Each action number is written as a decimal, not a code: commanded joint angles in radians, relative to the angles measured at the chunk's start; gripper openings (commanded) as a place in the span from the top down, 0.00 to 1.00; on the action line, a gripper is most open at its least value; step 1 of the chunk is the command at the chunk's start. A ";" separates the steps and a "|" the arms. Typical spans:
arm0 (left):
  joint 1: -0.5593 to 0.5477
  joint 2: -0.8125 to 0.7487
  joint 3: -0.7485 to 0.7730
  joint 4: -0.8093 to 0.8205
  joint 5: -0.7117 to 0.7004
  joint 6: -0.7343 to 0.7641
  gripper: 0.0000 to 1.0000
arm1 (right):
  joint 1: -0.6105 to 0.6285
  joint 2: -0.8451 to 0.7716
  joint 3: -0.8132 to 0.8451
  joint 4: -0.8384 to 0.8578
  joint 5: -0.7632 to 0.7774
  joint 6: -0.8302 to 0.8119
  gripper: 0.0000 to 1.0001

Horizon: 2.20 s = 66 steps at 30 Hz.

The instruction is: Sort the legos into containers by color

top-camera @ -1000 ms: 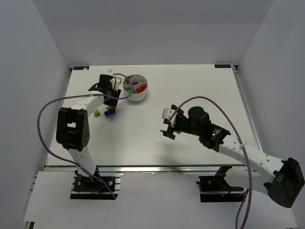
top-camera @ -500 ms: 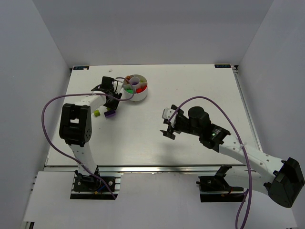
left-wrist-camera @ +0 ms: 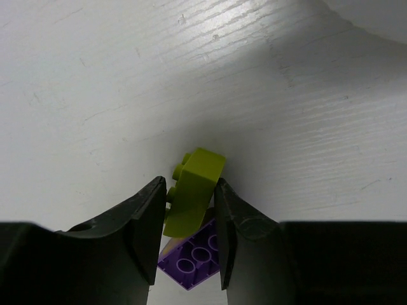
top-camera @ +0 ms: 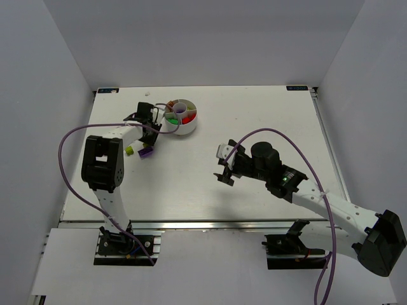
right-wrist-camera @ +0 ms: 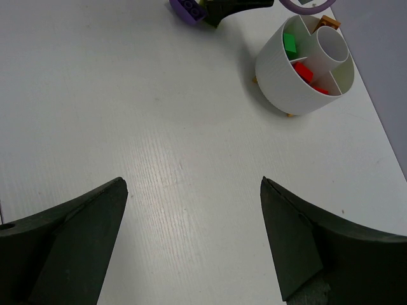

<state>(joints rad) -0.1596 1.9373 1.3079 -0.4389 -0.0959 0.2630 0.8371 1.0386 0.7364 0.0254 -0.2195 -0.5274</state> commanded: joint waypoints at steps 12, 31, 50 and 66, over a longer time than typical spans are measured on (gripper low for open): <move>-0.003 -0.122 0.022 -0.001 -0.005 -0.088 0.89 | -0.006 -0.011 0.004 0.028 -0.021 0.018 0.11; -0.213 -0.595 -0.205 0.264 0.442 -0.326 0.96 | -0.021 0.118 0.135 -0.128 -0.161 0.116 0.77; -0.265 -0.733 -0.420 0.609 0.593 -0.393 0.98 | -0.055 0.284 0.466 -0.216 -0.406 0.173 0.27; -0.267 -0.707 -0.447 0.646 0.682 -0.418 0.98 | -0.073 0.330 0.440 -0.174 -0.288 0.168 0.25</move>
<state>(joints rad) -0.4213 1.2339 0.8757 0.1638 0.5308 -0.1368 0.7822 1.3773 1.1706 -0.2214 -0.5488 -0.3847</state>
